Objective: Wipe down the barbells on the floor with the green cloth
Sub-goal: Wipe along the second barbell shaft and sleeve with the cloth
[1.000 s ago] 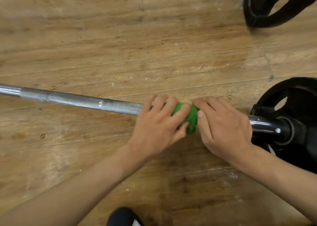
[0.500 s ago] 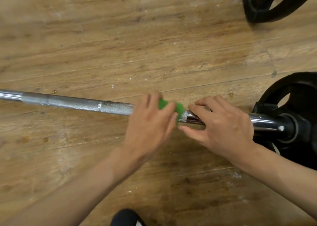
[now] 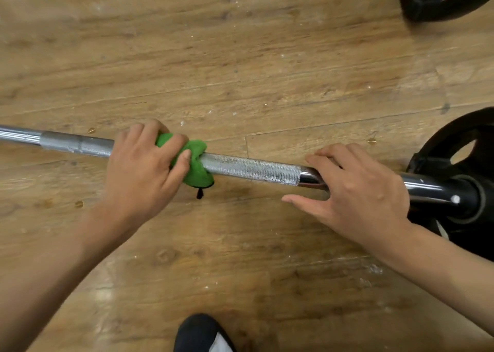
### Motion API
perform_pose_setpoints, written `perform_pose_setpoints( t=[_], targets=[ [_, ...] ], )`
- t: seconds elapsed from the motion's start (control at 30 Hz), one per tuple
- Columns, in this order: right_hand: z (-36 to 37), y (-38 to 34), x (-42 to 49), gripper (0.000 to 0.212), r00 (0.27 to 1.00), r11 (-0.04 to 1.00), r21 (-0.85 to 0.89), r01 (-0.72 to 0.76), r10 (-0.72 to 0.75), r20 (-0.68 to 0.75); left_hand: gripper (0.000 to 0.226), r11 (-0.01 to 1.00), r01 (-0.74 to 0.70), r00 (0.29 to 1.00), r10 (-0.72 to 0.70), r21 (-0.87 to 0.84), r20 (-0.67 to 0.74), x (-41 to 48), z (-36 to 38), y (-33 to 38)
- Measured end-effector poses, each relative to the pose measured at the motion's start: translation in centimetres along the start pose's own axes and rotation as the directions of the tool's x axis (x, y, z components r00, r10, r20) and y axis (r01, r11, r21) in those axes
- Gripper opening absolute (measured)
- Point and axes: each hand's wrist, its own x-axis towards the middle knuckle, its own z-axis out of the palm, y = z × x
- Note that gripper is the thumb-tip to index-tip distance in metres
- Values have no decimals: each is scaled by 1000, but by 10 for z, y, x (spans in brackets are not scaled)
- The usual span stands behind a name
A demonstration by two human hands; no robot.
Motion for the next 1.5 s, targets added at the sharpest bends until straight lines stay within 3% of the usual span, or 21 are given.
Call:
perform_pose_setpoints(
  t=[0.13,0.27,0.37,0.47,0.53,0.63,0.8,0.93,1.03,1.13,1.23,1.3,1.5],
  targets=[
    [-3,-2,7,78,996,998,7,-59,58,71,35,989,89,996,-89,-119,6,8,7,40],
    [-7,-1,13,99,990,996,31,-89,85,115,29,974,-107,994,100,-199,-45,14,21,127],
    [-7,2,10,90,990,993,72,-95,87,108,35,944,-249,968,237,-216,-81,16,29,173],
    [-7,3,9,95,993,996,60,-59,53,102,33,922,-359,933,349,-147,-91,25,30,153],
    [-6,4,9,88,990,998,44,-53,47,131,33,935,-344,939,340,-89,-55,26,26,120],
    [-4,5,7,71,989,998,24,-49,45,142,35,976,-215,977,215,-24,-12,17,16,64],
    [-4,-1,8,65,989,997,18,-73,70,129,42,997,37,999,-37,72,-3,-1,0,-8],
    [-9,-5,13,92,985,993,28,-111,106,136,50,999,47,998,-47,-12,30,7,8,29],
    [-12,-4,13,108,985,993,55,-102,93,143,39,992,-87,996,86,-97,-10,21,16,90],
    [-13,-4,10,103,991,993,74,-92,84,106,36,955,-259,966,256,-146,-42,35,22,151],
    [-14,-3,9,105,994,995,68,-67,60,96,36,926,-352,935,353,-137,-18,39,23,159],
    [-13,-1,7,109,992,998,46,-41,35,125,37,930,-350,935,354,-115,12,33,20,139],
    [-10,0,5,71,982,992,-65,106,-94,163,45,990,-137,986,138,-22,92,4,6,56]
  ],
)
